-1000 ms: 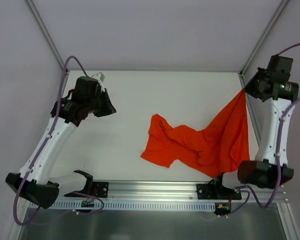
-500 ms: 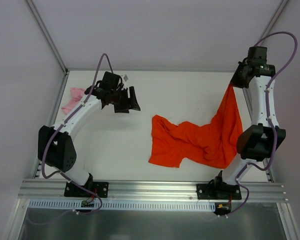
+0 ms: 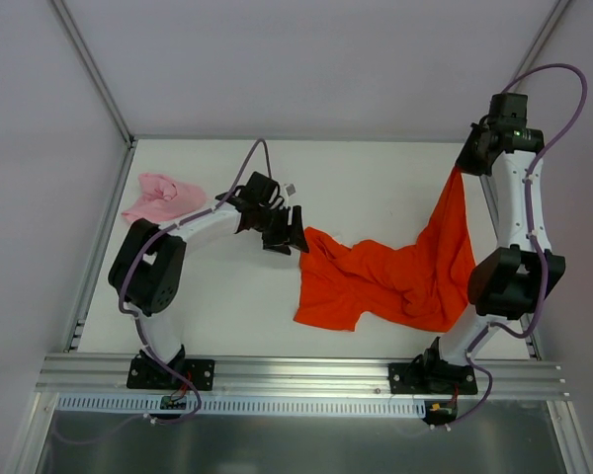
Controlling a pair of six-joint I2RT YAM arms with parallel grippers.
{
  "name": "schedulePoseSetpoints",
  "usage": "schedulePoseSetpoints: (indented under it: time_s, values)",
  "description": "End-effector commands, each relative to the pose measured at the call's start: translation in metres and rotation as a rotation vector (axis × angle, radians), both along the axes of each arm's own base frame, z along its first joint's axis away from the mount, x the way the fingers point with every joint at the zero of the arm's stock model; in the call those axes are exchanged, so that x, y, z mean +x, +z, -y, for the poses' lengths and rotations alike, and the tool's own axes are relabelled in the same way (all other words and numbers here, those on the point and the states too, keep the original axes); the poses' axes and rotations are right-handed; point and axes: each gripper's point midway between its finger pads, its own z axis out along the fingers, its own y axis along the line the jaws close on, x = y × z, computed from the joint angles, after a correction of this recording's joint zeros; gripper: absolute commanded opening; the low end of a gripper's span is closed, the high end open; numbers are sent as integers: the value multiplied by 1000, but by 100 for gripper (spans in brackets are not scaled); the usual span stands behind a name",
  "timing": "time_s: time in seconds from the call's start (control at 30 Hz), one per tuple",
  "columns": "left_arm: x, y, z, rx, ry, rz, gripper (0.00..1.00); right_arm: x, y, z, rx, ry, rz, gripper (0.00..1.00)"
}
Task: Fold and stack the t-shirts
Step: Flatten out the tshirt
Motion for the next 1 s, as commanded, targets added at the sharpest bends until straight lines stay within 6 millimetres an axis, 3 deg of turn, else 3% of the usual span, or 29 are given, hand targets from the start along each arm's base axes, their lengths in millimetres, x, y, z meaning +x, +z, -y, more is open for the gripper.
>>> schedulePoseSetpoints:
  time_s: [0.0,0.17,0.4,0.5,0.6,0.67,0.7,0.8,0.83,0.9,0.93,0.97]
  values:
    - [10,3,21,-37,-17,29,61,-7,28,1,-29,6,79,1]
    - [9,-23,27,35,-19,-17,61,-9,27,2,-31,4,79,1]
    - [7,-42,36,81,-1,-63,59,-11,30,2,-39,4,84,1]
    - [10,-46,44,78,-3,-74,49,-12,29,2,-38,6,79,1]
    - [14,-46,49,76,-5,-74,28,-14,26,1,-35,6,70,1]
    - [16,-47,51,81,-2,-76,2,-16,26,1,-34,5,72,1]
    - [18,-48,51,89,5,-73,0,-17,26,1,-36,3,73,1]
    - [21,-43,44,120,6,-36,0,-20,25,1,-36,3,69,1]
    - [25,-27,40,131,13,8,0,-20,26,2,-39,0,71,1]
    - [34,-14,15,226,47,83,0,-21,30,3,-47,-2,78,1]
    - [40,9,8,230,55,152,0,-22,33,4,-52,-6,84,1]
    - [44,16,-5,270,78,175,0,-22,37,5,-55,-9,92,1]
